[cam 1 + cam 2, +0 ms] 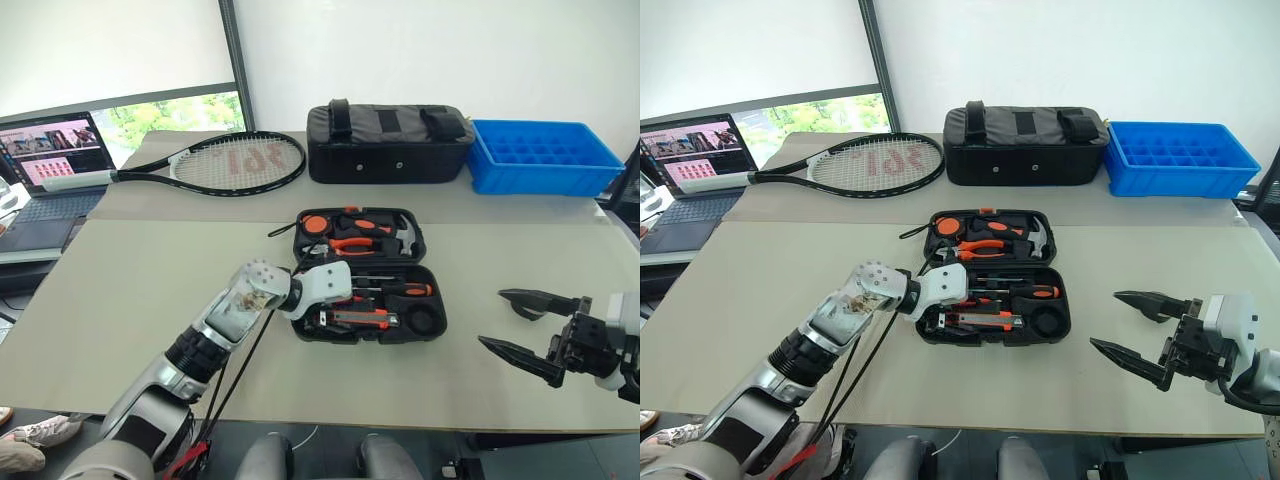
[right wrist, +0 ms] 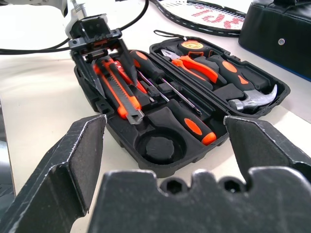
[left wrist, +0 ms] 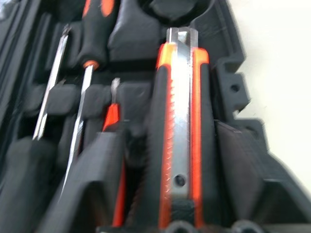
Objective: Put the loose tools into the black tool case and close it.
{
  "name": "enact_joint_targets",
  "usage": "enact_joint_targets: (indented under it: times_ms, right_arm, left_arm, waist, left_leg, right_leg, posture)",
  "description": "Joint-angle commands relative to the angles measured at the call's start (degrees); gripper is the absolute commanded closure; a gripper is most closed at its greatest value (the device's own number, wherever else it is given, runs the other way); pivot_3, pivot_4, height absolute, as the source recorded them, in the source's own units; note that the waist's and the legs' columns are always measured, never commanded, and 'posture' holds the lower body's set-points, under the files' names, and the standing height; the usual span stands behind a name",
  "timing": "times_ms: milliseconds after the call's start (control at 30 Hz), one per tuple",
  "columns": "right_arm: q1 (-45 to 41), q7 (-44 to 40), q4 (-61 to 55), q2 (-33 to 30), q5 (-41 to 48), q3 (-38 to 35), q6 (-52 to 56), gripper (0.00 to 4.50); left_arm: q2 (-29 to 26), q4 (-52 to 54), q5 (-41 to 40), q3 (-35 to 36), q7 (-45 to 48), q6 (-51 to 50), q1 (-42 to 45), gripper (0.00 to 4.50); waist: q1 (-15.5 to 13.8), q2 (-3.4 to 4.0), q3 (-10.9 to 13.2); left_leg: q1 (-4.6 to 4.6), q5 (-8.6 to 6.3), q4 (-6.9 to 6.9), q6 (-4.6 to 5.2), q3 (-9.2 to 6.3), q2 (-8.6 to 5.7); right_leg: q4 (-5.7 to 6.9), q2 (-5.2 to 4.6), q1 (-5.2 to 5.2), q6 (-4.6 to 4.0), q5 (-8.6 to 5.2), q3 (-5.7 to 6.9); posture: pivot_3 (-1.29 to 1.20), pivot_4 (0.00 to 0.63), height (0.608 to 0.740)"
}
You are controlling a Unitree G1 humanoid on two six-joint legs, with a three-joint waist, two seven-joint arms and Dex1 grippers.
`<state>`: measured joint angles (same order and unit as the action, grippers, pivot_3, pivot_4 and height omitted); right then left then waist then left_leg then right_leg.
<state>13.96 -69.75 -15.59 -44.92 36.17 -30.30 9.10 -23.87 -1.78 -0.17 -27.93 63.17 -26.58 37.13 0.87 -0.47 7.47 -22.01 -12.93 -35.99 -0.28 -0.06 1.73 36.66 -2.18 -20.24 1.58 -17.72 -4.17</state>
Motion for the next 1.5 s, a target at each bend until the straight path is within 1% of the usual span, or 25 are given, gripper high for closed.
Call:
enact_joint_targets:
  times_ms: [33, 167, 233, 333, 400, 433, 500, 533, 567, 600, 667, 700, 733, 867, 1000, 1067, 1133, 1233, 1300, 1400, 1433, 1500]
  right_arm:
    - [-0.72, 0.01, -0.91, -0.58, 0.89, -1.18, -0.73, 0.0]
    - [-0.86, 0.06, -0.83, -0.67, 0.76, -1.11, -0.72, 0.0]
    - [-0.92, 0.11, -0.84, -0.62, 0.65, -1.0, -0.75, 0.0]
    - [-1.21, 0.28, -0.85, -0.47, 0.48, -0.61, -0.88, 0.0]
    - [-1.32, 0.39, -0.95, -0.43, 0.49, -0.46, -0.84, 0.0]
    - [-1.36, 0.35, -1.04, -0.43, 0.55, -0.35, -0.81, 0.0]
    - [-1.52, 0.4, -1.22, -0.49, 0.56, -0.08, -0.69, 0.0]
    - [-1.56, 0.38, -1.25, -0.52, 0.6, -0.07, -0.66, 0.0]
    - [-1.53, 0.46, -1.42, -0.54, 0.63, -0.08, -0.56, 0.0]
    - [-1.51, 0.49, -1.53, -0.53, 0.64, -0.11, -0.53, 0.0]
    - [-1.48, 0.59, -1.75, -0.47, 0.68, -0.14, -0.39, 0.0]
    - [-1.5, 0.85, -1.89, -0.34, 0.73, -0.18, -0.3, 0.0]
    - [-1.55, 1.1, -2.01, -0.21, 0.77, -0.19, -0.23, 0.0]
    - [-1.9, 1.55, -1.81, -0.16, 0.74, -0.06, -0.42, 0.0]
    - [-2.14, 1.83, -1.71, -0.06, 0.58, 0.22, -0.59, 0.0]
    - [-1.96, 1.78, -1.64, 0.06, 0.5, 0.27, -0.76, 0.0]
    - [-1.66, 1.69, -1.53, 0.21, 0.51, 0.15, -0.92, 0.0]
    - [-1.28, 1.56, -1.43, 0.44, 0.53, 0.01, -1.08, 0.0]
    - [-1.19, 1.44, -1.28, 0.57, 0.51, 0.02, -1.17, 0.0]
    - [-1.33, 1.31, -0.99, 0.74, 0.4, 0.2, -1.36, 0.0]
    - [-1.49, 1.24, -0.81, 0.76, 0.35, 0.28, -1.43, 0.0]
    - [-1.85, 1.12, -0.5, 0.78, 0.3, 0.41, -1.58, 0.0]
  left_arm:
    - [1.58, 1.61, -2.4, 2.4, -0.7, -1.04, 1.0, 0.04]
    - [4.66, 3.65, -9.73, 9.53, -0.75, -3.6, 3.78, 0.04]
    - [5.49, 3.37, -12.71, 11.7, -0.2, -4.32, 4.59, 0.04]
    - [5.7, -1.32, -11.72, 10.76, 0.92, 2.04, 4.2, 0.79]
    - [6.0, -2.93, -11.75, 10.55, 1.58, 4.53, 3.86, 1.47]
    - [5.6, -5.36, -10.64, 9.22, 3.25, 8.37, 3.18, 1.94]
    - [5.11, -8.87, -9.4, 7.71, 5.41, 12.72, 2.36, 2.58]
    - [4.8, -10.42, -8.72, 6.83, 6.54, 14.82, 2.19, 2.99]
    - [4.6, -12.53, -7.44, 6.03, 6.64, 16.71, 2.34, 3.16]
    - [4.45, -14.68, -6.0, 5.23, 6.68, 18.94, 2.59, 3.6]
    - [4.48, -17.49, -4.7, 4.53, 7.04, 21.71, 2.99, 4.3]
    - [5.09, -19.09, -5.05, 4.76, 7.41, 22.0, 3.23, 4.41]
    - [5.77, -20.82, -5.51, 5.11, 7.65, 22.1, 3.52, 4.41]
    - [7.03, -30.37, -3.04, 4.55, 7.72, 26.64, 6.09, 4.41]
    - [7.04, -34.13, -0.94, 3.26, 9.35, 31.5, 6.74, 4.41]
    - [6.9, -35.48, 0.58, 2.79, 8.66, 34.72, 6.76, 4.41]
    - [7.83, -36.99, 0.65, 4.64, 5.45, 37.6, 7.61, 4.41]
    - [10.52, -36.76, -4.87, 10.52, 3.2, 38.23, 9.08, 4.41]
    - [11.26, -35.01, -8.84, 13.19, 6.1, 38.84, 8.87, 4.41]
    - [10.37, -31.86, -12.77, 13.69, 13.6, 37.35, 6.93, 4.41]
    - [9.46, -31.62, -12.24, 12.73, 15.87, 37.54, 6.35, 4.41]
    - [7.63, -33.96, -7.49, 10.0, 16.99, 42.0, 6.33, 4.41]
  waist:
    - [-0.09, 0.0, 0.0]
    - [-0.22, -0.01, 0.01]
    - [-0.19, -0.01, 0.01]
    - [-0.06, 0.02, -0.01]
    - [0.08, 0.03, -0.01]
    - [0.12, 0.03, -0.02]
    - [0.11, 0.03, -0.02]
    - [0.1, 0.04, -0.02]
    - [0.07, 0.03, -0.02]
    - [0.0, 0.03, -0.02]
    - [-0.13, 0.03, -0.02]
    - [-0.15, 0.03, -0.02]
    - [-0.16, 0.03, -0.02]
    - [-0.25, 0.03, -0.02]
    - [-0.08, 0.04, -0.02]
    - [0.0, 0.04, -0.03]
    - [-0.05, 0.04, -0.03]
    - [-0.15, 0.03, -0.02]
    - [-0.06, 0.02, -0.01]
    - [0.03, 0.04, -0.02]
    - [0.01, 0.06, -0.03]
    - [0.03, 0.08, -0.05]
  left_leg:
    - [-0.01, 0.0, 0.0, 0.0, 0.0, 0.0]
    - [-0.02, 0.0, -0.08, 0.0, -0.05, -0.01]
    - [-0.04, 0.0, -0.09, 0.0, -0.06, -0.02]
    - [-0.04, 0.0, -0.06, 0.0, -0.05, -0.03]
    - [0.0, 0.0, -0.02, 0.0, -0.02, -0.02]
    - [0.0, 0.0, -0.02, 0.0, -0.02, -0.02]
    - [0.02, 0.0, -0.03, 0.0, -0.02, -0.02]
    - [0.02, 0.0, -0.03, 0.0, -0.02, -0.02]
    - [0.04, 0.0, -0.04, 0.0, -0.02, -0.02]
    - [0.04, 0.0, -0.05, 0.0, -0.03, -0.02]
    - [0.05, 0.0, -0.08, 0.0, -0.04, -0.03]
    - [0.04, 0.0, -0.08, 0.0, -0.04, -0.03]
    - [0.04, 0.0, -0.08, 0.0, -0.05, -0.03]
    - [0.03, 0.0, -0.12, 0.0, -0.05, -0.06]
    - [0.0, 0.0, -0.1, 0.0, -0.06, -0.06]
    - [0.0, 0.0, -0.09, 0.0, -0.05, -0.05]
    - [0.01, 0.0, -0.09, 0.0, -0.05, -0.05]
    - [0.01, 0.0, -0.16, 0.0, -0.05, -0.05]
    - [0.01, 0.0, -0.23, 0.0, -0.07, -0.04]
    - [-0.03, 0.0, -0.18, 0.0, -0.07, -0.04]
    - [-0.03, 0.0, -0.14, 0.0, -0.07, -0.04]
    - [0.0, 0.0, -0.1, 0.0, -0.06, -0.05]
  right_leg:
    - [0.0, 0.0, 0.0, 0.0, 0.0, 0.0]
    - [-0.02, -0.02, -0.06, 0.01, 0.0, 0.02]
    - [-0.02, -0.02, -0.07, 0.01, -0.01, 0.03]
    - [-0.02, -0.02, 0.0, 0.02, -0.01, 0.02]
    - [0.01, -0.01, 0.03, 0.02, -0.01, -0.02]
    - [0.02, 0.0, 0.03, 0.02, -0.01, -0.02]
    - [0.02, 0.01, 0.03, 0.02, -0.01, -0.02]
    - [0.03, 0.0, 0.03, 0.02, -0.01, -0.02]
    - [0.02, 0.01, 0.02, 0.01, -0.01, -0.02]
    - [0.02, 0.01, 0.0, 0.01, -0.01, -0.01]
    - [0.01, 0.0, -0.02, 0.0, 0.0, 0.0]
    - [0.0, 0.0, -0.02, 0.01, 0.0, 0.0]
    - [-0.01, 0.0, -0.02, -0.01, 0.0, 0.0]
    - [-0.01, -0.02, 0.0, 0.02, -0.01, 0.0]
    - [0.01, -0.01, 0.02, 0.03, -0.01, -0.01]
    - [0.03, 0.0, 0.05, 0.03, -0.01, -0.01]
    - [0.05, 0.0, 0.08, 0.03, -0.01, -0.01]
    - [0.07, -0.01, 0.09, 0.03, -0.01, -0.01]
    - [0.1, -0.01, -0.02, 0.04, -0.01, 0.01]
    - [0.09, 0.0, -0.06, 0.03, -0.01, 0.01]
    - [0.08, 0.0, -0.05, 0.03, -0.01, 0.01]
    - [0.08, 0.0, -0.02, -0.07, 0.05, 0.01]
  posture:
    - [0.0, 0.15, 0.707]
    - [0.0, 0.15, 0.707]
    - [0.0, 0.15, 0.707]
    - [0.0, 0.15, 0.707]
    - [0.0, 0.15, 0.707]
    - [0.0, 0.15, 0.707]
    - [0.0, 0.15, 0.707]
    - [0.0, 0.15, 0.707]
    - [0.0, 0.15, 0.707]
    - [0.0, 0.15, 0.707]
    - [0.0, 0.15, 0.707]
    - [0.0, 0.15, 0.707]
    - [0.0, 0.15, 0.707]
    - [0.0, 0.15, 0.707]
    - [0.0, 0.15, 0.707]
    - [0.0, 0.15, 0.707]
    - [0.0, 0.15, 0.707]
    - [0.0, 0.15, 0.707]
    - [0.0, 0.15, 0.707]
    - [0.0, 0.15, 0.707]
    - [0.0, 0.15, 0.707]
    - [0.0, 0.15, 0.707]
